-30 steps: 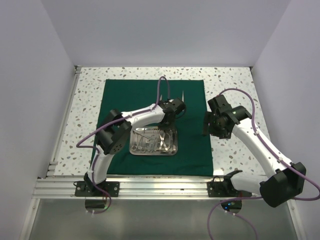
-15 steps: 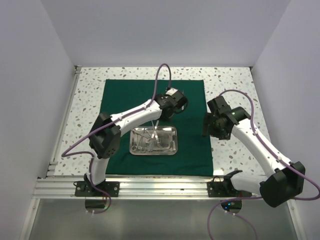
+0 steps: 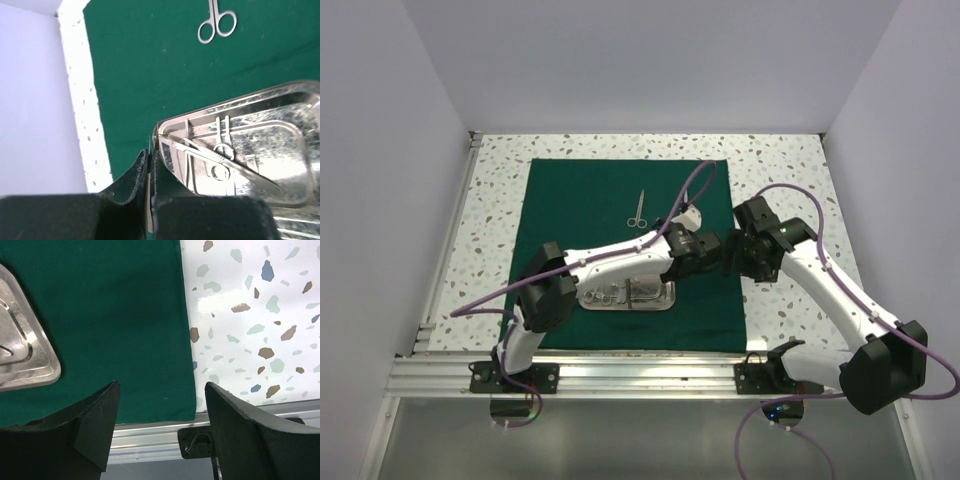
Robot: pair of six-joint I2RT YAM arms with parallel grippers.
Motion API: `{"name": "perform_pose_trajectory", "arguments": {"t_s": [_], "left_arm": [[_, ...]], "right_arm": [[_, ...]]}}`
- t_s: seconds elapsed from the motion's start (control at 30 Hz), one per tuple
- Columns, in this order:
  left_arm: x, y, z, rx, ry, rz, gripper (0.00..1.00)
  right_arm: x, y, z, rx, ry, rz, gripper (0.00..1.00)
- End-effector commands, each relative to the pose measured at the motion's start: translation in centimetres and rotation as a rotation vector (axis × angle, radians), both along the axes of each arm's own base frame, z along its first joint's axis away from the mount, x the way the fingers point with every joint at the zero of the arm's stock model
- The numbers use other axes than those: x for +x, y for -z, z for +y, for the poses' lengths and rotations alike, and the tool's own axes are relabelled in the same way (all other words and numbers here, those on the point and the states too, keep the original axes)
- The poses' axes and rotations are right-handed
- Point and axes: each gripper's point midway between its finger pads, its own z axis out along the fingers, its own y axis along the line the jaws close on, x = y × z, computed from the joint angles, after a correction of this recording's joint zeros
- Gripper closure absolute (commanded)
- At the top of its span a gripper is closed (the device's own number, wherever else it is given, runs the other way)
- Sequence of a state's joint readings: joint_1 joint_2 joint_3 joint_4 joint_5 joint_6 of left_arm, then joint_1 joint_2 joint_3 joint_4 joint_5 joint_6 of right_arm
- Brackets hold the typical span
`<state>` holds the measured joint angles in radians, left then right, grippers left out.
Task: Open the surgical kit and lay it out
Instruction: Pick up the medical item from the container.
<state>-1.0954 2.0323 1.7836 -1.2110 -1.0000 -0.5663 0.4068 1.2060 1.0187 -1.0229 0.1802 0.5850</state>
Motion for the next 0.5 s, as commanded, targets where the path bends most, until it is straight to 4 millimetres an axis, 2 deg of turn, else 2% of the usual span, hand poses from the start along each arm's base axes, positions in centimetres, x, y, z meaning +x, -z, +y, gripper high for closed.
{"name": "perform_pose_trajectory", "arguments": {"t_s": [0.0, 0.17, 0.2, 0.27, 0.3, 0.33, 0.37, 0.4, 0.47], "left_arm": [[-0.1, -0.5, 2.2, 0.188, -0.018, -0.111, 1.0], [0.3, -0.7, 2.0, 0.191, -0.017, -0.12, 1.0], [0.7, -1.6, 1.5, 0.142, -0.029, -0.128, 1.0], [1.2, -2.2, 0.7, 0.051, -0.04, -0.09, 1.0], [2.3, -3.6, 0.6, -0.028, -0.063, -0.094, 1.0], [2.6, -3.3, -0.1, -0.107, -0.054, -0.033, 1.0], [3.8, -4.1, -1.1, -0.18, -0.028, -0.037, 1.0], [5.2, -5.7, -0.6, -0.262, -0.043, -0.048, 1.0], [7.0, -6.7, -1.8, -0.402, 0.003, -0.015, 1.0]], "right_arm": [[0.5, 0.1, 0.9, 0.044, 0.007, -0.018, 0.27], [0.5, 0.2, 0.9, 0.039, -0.006, -0.02, 0.27], [0.5, 0.1, 0.9, 0.039, -0.01, -0.02, 0.27], [0.4, 0.0, 0.8, 0.038, -0.012, -0.019, 0.27], [0.3, 0.0, 0.8, 0.036, -0.014, -0.021, 0.27], [0.2, -0.1, 0.6, 0.034, -0.015, -0.021, 0.27], [0.2, -0.2, 0.7, 0.036, -0.015, -0.022, 0.27], [0.1, -0.2, 0.6, 0.034, -0.016, -0.024, 0.27], [-0.1, -0.5, 0.5, 0.036, -0.019, -0.028, 0.27]]}}
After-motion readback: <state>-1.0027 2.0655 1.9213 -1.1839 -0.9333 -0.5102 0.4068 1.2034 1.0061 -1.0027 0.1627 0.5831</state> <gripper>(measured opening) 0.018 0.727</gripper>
